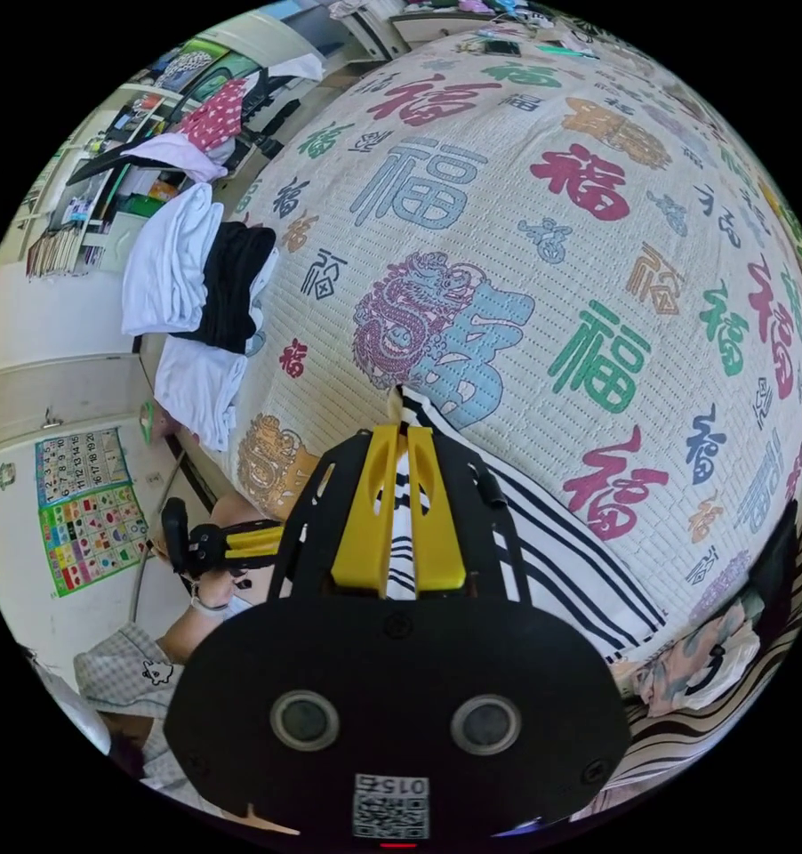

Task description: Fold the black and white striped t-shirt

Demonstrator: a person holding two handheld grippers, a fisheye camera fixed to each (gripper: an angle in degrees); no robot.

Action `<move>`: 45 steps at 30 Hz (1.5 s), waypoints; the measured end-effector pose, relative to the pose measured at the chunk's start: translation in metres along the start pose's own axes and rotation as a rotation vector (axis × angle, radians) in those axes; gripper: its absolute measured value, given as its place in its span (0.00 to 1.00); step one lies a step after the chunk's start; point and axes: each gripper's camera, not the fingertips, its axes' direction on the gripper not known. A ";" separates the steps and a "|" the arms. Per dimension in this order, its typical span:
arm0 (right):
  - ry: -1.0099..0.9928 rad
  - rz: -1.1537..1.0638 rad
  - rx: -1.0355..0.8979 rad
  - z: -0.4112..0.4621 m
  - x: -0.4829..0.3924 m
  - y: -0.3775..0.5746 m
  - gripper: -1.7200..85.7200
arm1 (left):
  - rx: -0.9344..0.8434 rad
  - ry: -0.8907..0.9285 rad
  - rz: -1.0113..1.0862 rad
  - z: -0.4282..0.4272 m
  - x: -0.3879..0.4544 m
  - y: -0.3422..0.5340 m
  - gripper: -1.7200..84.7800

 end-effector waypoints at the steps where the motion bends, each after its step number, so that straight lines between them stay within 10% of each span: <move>1: 0.001 -0.002 -0.003 -0.002 0.000 0.001 0.02 | -0.056 0.068 0.019 0.018 -0.003 -0.002 0.05; 12: -0.122 -0.123 0.126 -0.095 -0.005 0.039 0.02 | 0.358 0.246 0.099 -0.019 -0.029 0.054 0.01; 28: -0.431 0.217 0.318 -0.226 0.267 0.306 0.03 | -0.015 0.356 0.791 0.278 0.219 0.099 0.01; 45: -0.557 0.328 0.463 -0.263 0.360 0.479 0.05 | -0.302 0.274 0.936 0.498 0.229 0.088 0.11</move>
